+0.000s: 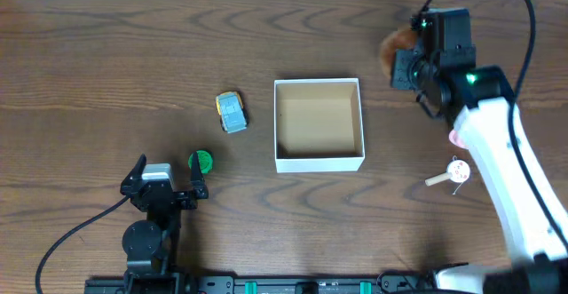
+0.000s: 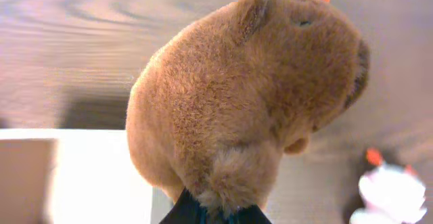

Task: Pack container
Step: 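Carry the capybara left and lower it into the white box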

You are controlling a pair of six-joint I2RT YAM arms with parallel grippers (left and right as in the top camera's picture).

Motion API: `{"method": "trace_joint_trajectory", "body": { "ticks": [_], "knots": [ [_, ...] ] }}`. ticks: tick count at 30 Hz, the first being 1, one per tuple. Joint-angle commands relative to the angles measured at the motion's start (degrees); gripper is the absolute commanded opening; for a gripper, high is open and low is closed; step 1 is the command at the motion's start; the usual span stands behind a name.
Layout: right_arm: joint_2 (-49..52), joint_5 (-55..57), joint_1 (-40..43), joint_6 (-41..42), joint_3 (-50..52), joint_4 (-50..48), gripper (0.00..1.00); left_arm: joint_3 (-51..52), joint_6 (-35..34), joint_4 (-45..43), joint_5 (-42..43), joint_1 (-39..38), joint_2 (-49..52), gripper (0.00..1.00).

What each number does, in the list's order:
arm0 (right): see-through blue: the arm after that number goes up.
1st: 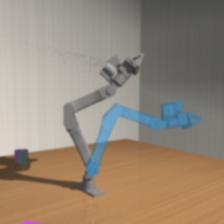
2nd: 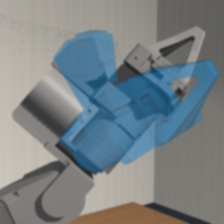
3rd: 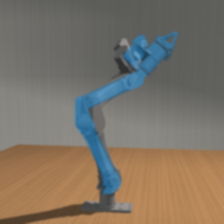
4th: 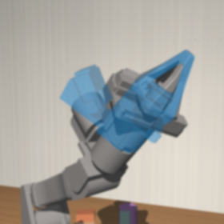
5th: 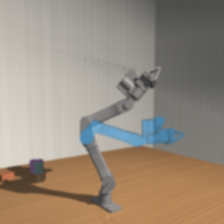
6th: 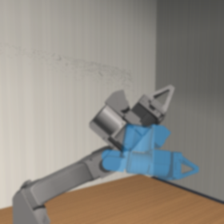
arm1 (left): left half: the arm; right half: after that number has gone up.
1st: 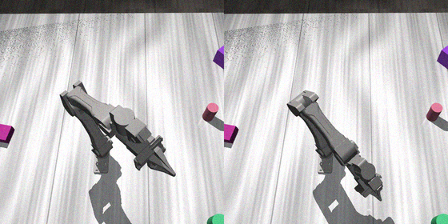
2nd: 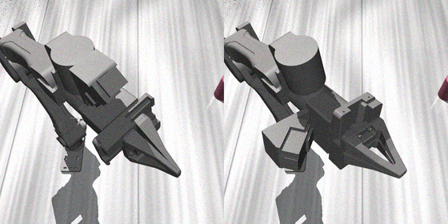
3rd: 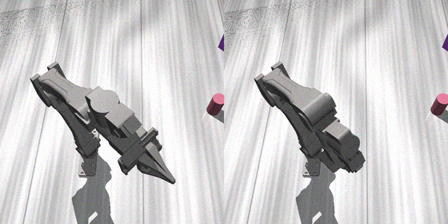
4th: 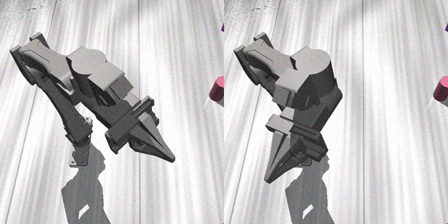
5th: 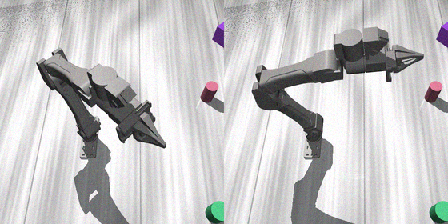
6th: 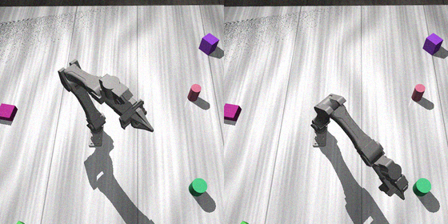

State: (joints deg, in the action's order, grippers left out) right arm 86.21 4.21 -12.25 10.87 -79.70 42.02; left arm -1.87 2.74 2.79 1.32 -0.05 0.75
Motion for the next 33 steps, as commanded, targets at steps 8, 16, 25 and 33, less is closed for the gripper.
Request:
{"method": "trace_joint_trajectory", "body": {
  "ticks": [8,16,25,33],
  "knots": [
    [-10.2,-0.2,-15.0,-28.0,-0.5,6.9,0.01,1.6,-0.7,1.1,-0.1,0.3,0.0,0.98],
    [-8.1,-8.6,-19.1,-53.7,-0.5,17.4,0.01,1.6,-0.7,1.1,-0.1,0.3,0.0,0.98],
    [-2.8,-9.0,-19.1,-70.1,-0.5,19.3,0.01,1.6,-0.7,1.1,-0.1,0.3,0.0,0.98],
    [3.5,-9.0,-19.1,-79.4,-0.5,18.5,0.01,1.6,-0.7,1.1,-0.1,0.3,0.0,0.98]
  ]
}}
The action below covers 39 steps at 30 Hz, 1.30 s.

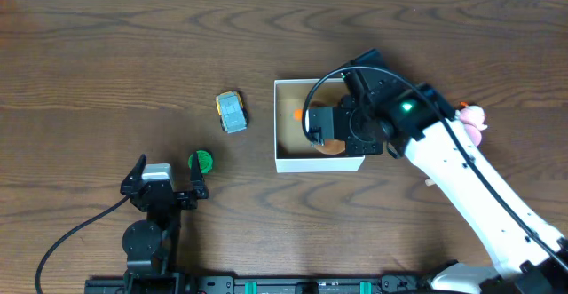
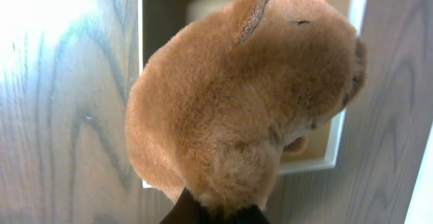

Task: Pack container
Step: 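Carry the capybara left and lower it into the white box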

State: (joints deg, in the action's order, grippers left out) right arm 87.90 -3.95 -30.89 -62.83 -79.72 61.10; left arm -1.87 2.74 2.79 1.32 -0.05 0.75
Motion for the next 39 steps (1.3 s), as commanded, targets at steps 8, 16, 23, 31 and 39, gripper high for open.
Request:
{"method": "trace_joint_trajectory", "body": {
  "ticks": [8,16,23,31,39],
  "knots": [
    [7.1,-0.1,-0.3,-6.3,-0.4,-1.1,0.01,1.6,-0.7,1.1,-0.1,0.3,0.0,0.98],
    [10.8,5.5,0.3,-6.3,-0.4,-1.1,0.01,1.6,-0.7,1.1,-0.1,0.3,0.0,0.98],
    [11.8,6.3,1.9,-6.3,-0.4,-1.0,0.01,1.6,-0.7,1.1,-0.1,0.3,0.0,0.98],
    [12.2,-1.2,2.1,-6.3,-0.4,-1.1,0.01,1.6,-0.7,1.1,-0.1,0.3,0.0,0.98],
    [12.9,-1.9,2.1,-6.3,1.3,-1.0,0.01,1.6,-0.7,1.1,-0.1,0.3,0.0,0.98]
  ]
}}
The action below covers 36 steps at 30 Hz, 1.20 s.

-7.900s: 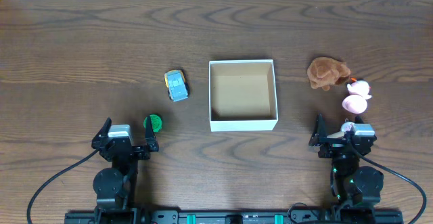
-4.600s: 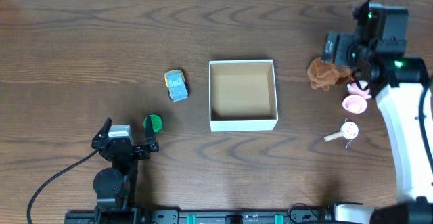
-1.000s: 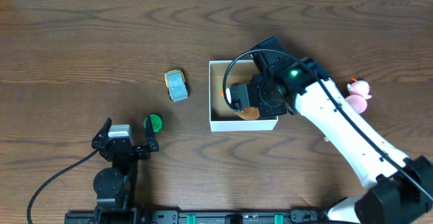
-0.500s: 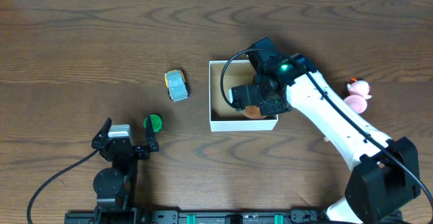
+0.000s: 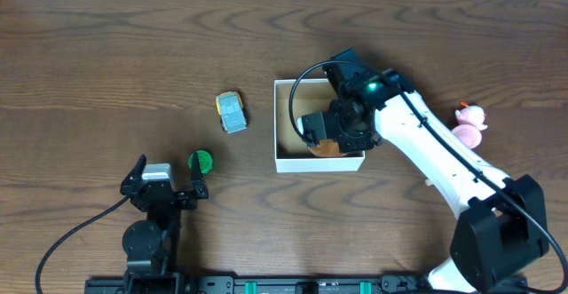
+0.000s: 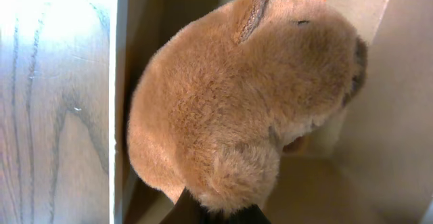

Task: Pack container
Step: 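Carry the capybara left and lower it into the white box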

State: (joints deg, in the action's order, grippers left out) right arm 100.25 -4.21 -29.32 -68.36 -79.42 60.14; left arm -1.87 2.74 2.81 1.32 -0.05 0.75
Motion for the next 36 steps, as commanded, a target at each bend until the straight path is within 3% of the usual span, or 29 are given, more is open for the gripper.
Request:
{"method": "trace_joint_trajectory", "body": {
  "ticks": [1,18,19,21,22,30,36],
  "knots": [
    [0.5,-1.6,0.5,-0.7,1.5,-0.3,0.01,1.6,-0.7,1.1,-0.1,0.3,0.0,0.98],
    [0.5,-1.6,0.5,-0.7,6.3,-4.0,0.01,1.6,-0.7,1.1,-0.1,0.3,0.0,0.98],
    [0.5,-1.6,0.5,-0.7,6.9,-4.5,0.05,1.6,-0.7,1.1,-0.1,0.3,0.0,0.98],
    [0.5,-1.6,0.5,-0.7,8.2,-5.8,0.25,1.6,-0.7,1.1,-0.1,0.3,0.0,0.98],
    [0.5,-1.6,0.5,-0.7,8.5,-6.2,0.30,1.6,-0.7,1.1,-0.1,0.3,0.0,0.98],
    [0.5,-1.6,0.5,-0.2,8.5,-7.5,0.61,1.6,-0.7,1.1,-0.1,0.3,0.0,0.98],
    [0.5,-1.6,0.5,2.1,7.4,-8.1,0.74,1.6,-0.7,1.1,-0.1,0.3,0.0,0.98]
  ]
}}
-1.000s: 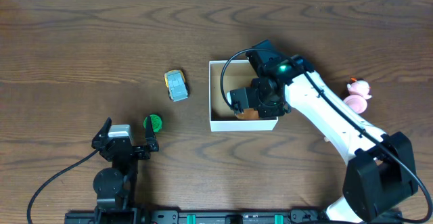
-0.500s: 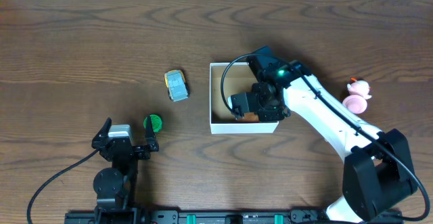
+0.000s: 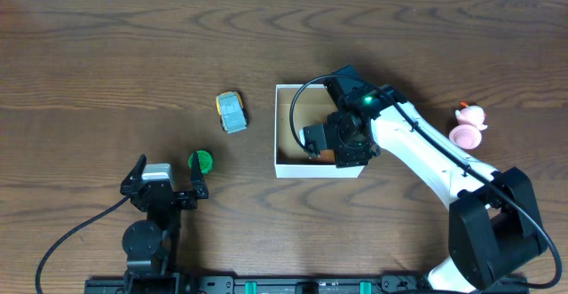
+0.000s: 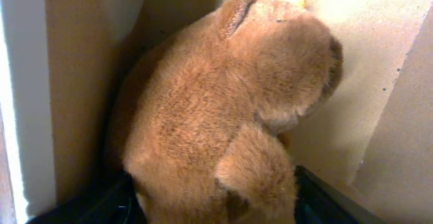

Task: Pack container
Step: 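Carry the capybara left and lower it into the white box, then open the right gripper and withdraw toward the pink figurine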

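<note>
A brown capybara plush [image 4: 223,116] lies in the near right corner of the white cardboard box [image 3: 289,166]; from overhead only a brown sliver of the plush [image 3: 326,155] shows under the arm. My right gripper [image 3: 343,143] is down inside the box. In the right wrist view that gripper [image 4: 210,207] is open, its black fingers [image 4: 318,197] spread on either side of the plush. My left gripper [image 3: 169,180] rests open at the front left of the table.
A yellow and blue toy car [image 3: 232,112] lies left of the box. A small green object [image 3: 201,161] sits by the left gripper's finger. A pink duck toy [image 3: 467,125] stands to the right of the box.
The right gripper has opened and let go of the plush, which now rests in the box corner. The gripper sits lower in the box. The left arm has not moved.
The right gripper first held the capybara plush above the table, right of the box. Then it carried the plush over the box's near edge, then hung it inside the box. Now the plush lies in the box and the fingers are spread.
</note>
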You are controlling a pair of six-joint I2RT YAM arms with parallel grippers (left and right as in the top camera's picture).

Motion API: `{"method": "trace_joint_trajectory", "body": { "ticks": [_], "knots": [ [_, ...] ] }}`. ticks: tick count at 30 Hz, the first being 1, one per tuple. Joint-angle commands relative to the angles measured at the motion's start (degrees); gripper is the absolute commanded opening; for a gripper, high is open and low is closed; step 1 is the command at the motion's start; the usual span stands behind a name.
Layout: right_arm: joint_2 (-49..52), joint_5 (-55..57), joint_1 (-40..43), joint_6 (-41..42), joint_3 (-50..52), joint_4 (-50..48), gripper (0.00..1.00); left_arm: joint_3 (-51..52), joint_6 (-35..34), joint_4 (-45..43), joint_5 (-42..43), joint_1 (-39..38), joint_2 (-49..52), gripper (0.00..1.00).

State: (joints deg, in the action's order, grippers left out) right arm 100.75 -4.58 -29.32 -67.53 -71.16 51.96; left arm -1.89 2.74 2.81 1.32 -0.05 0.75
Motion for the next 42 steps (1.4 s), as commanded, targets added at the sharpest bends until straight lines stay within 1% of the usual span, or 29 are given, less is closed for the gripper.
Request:
{"method": "trace_joint_trajectory", "body": {
  "ticks": [1,4,12,16,19,23,27,30,31,37,42],
  "knots": [
    [0.0,-1.2,0.5,1.3,-1.2,0.1,0.75,1.6,-0.7,1.1,-0.1,0.3,0.0,0.98],
    [-0.2,-1.2,0.5,1.9,-2.5,0.2,0.80,1.6,-0.7,1.1,-0.1,0.3,0.0,0.98],
    [-3.0,-1.2,0.5,3.9,-6.5,0.3,0.86,1.6,-0.7,1.1,-0.1,0.3,0.0,0.98],
    [-5.4,-0.7,0.5,7.1,-8.0,0.3,0.89,1.6,-0.7,1.1,-0.1,0.3,0.0,0.98],
    [-7.7,1.9,0.5,11.0,-8.2,-0.1,0.89,1.6,-0.7,1.1,-0.1,0.3,0.0,0.98],
    [-11.2,8.6,0.6,25.8,-8.3,-1.6,0.88,1.6,-0.7,1.1,-0.1,0.3,0.0,0.98],
    [-15.4,11.7,2.1,47.8,-8.3,-2.6,0.84,1.6,-0.7,1.1,-0.1,0.3,0.0,0.98],
    [-18.2,11.7,4.9,59.7,-8.3,-1.9,0.75,1.6,-0.7,1.1,-0.1,0.3,0.0,0.98],
    [-19.0,11.7,6.3,62.8,-8.3,-1.4,0.73,1.6,-0.7,1.1,-0.1,0.3,0.0,0.98],
    [-21.8,11.7,17.9,73.3,-8.3,2.1,0.74,1.6,-0.7,1.1,-0.1,0.3,0.0,0.98],
    [-21.3,11.6,28.8,78.4,-7.8,6.4,0.75,1.6,-0.7,1.1,-0.1,0.3,0.0,0.98]
  ]
}}
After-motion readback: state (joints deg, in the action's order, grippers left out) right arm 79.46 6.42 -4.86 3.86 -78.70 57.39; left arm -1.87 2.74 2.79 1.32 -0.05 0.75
